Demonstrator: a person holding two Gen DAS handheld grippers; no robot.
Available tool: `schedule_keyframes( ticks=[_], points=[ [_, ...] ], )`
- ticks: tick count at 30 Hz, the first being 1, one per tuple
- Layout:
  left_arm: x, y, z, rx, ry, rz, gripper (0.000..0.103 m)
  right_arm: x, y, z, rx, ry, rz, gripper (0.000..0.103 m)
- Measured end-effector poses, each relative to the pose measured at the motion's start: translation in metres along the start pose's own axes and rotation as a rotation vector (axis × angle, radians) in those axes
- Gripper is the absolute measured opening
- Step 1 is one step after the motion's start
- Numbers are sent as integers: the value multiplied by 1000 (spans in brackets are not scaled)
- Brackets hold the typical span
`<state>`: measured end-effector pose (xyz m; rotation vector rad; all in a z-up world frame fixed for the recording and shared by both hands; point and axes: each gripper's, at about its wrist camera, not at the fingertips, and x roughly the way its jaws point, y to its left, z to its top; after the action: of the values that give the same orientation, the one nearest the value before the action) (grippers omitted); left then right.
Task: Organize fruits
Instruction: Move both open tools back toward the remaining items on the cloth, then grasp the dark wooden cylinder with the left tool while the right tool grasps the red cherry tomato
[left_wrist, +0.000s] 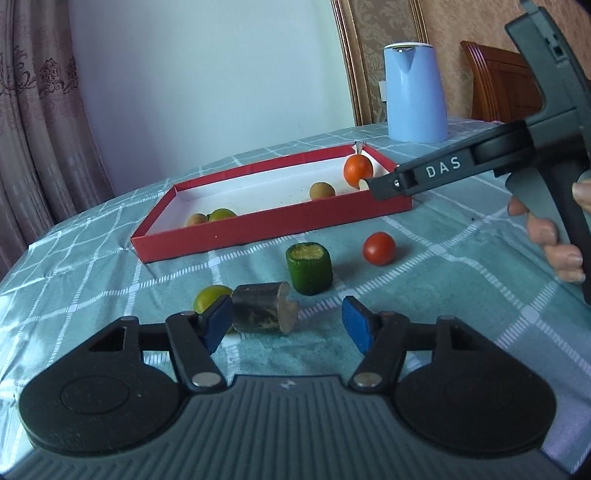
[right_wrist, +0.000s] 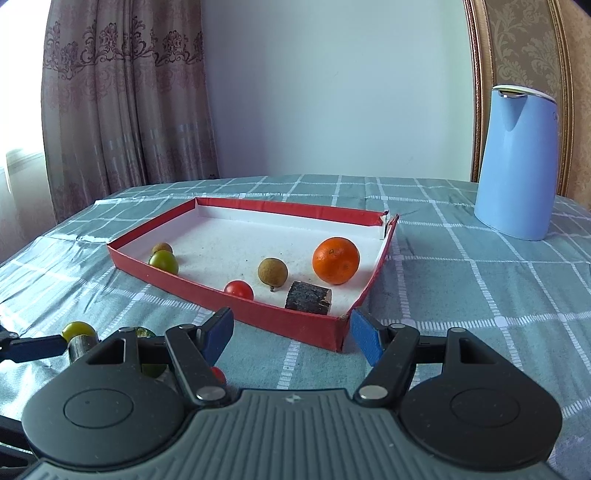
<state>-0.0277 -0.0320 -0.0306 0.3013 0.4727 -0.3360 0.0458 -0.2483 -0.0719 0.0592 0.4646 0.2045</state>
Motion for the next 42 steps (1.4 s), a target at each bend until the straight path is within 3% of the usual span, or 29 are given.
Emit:
schedule_keyframes(
  ticks=[9,16,19,23,30,35,42],
  points=[
    [22,15,17,-32,19,-36,64,2,1,0,-6,6,-2,70],
    [27,13,19,21,28,-59,66,3,0,0,-3,15,-2,70],
    [21,7,11,70,21,-35,56,3,0,-1,-3,17,2,70],
    [17,15,8,28,17,-30,39,5,1,-1,-5,21,6,70],
    [12,15,6,3,7,-7,38,5,3,-2,-22,35,25,70],
    [1,18,4,-38,-27,-1,38,1,7,-4,-45,50,95,70],
    [-5,29,5,-92,-35,37,38,-2,29,-14,-165,56,125,70]
  ],
)
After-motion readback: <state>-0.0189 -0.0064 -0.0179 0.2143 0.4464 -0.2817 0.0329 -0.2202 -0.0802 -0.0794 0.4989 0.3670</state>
